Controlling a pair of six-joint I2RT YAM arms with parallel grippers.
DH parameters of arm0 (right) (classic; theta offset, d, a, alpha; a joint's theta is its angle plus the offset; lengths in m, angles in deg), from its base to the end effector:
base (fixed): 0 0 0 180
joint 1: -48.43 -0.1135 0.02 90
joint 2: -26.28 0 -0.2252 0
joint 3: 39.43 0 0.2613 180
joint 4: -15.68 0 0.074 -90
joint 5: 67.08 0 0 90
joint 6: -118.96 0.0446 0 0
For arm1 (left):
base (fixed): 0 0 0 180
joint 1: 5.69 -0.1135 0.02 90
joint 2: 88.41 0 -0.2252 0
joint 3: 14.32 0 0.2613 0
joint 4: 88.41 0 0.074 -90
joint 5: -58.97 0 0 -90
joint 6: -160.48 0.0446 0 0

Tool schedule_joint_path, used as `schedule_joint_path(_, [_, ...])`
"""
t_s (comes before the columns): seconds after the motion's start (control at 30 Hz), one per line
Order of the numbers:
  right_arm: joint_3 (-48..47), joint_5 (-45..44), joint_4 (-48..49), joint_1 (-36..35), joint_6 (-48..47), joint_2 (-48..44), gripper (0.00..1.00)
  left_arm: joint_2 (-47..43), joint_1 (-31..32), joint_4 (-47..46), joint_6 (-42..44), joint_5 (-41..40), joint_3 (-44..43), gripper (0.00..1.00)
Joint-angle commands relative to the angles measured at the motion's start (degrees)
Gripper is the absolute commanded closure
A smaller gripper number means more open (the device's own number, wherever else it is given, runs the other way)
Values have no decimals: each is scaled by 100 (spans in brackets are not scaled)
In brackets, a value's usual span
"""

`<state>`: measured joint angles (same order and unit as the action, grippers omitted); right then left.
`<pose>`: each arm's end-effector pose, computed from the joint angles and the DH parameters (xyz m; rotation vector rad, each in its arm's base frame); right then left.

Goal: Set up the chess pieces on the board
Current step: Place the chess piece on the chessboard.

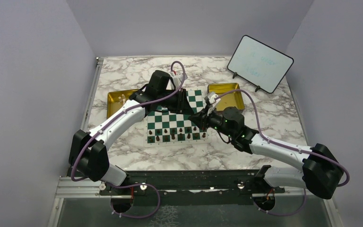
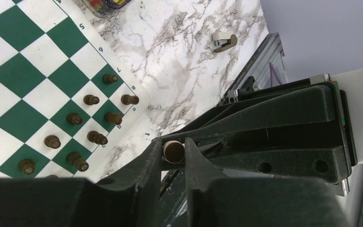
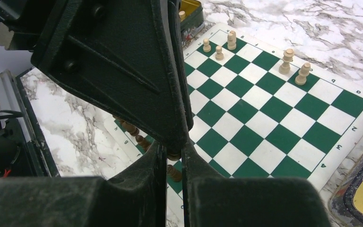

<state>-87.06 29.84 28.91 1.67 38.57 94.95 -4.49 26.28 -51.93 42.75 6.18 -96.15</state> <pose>0.2010 0.2216 0.2134 -0.6543 1.6532 0.8260 0.2766 -0.2044 0.2596 0.4716 2.3538 -1.2599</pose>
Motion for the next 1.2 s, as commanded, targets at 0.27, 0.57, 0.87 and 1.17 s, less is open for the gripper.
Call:
schedule_joint_path(0.27, [33, -355, 302, -8, 138, -40, 77, 203, 72, 536, 214, -348, -246, 93])
schedule_joint_path(0.57, [562, -446, 777, -8, 308, -525, 56, 200, -13, 508, -231, -387, -337, 93])
schedule_joint_path(0.87, [1309, -502, 2022, -8, -93, -1359, 47, -191, -697, -1476, -2257, 830, 451, 93])
schedule_joint_path(1.17, [1386, 485, 3216, -11, -3659, -1025, 54, -427, -911, -3916, -4524, 1472, 1376, 93])
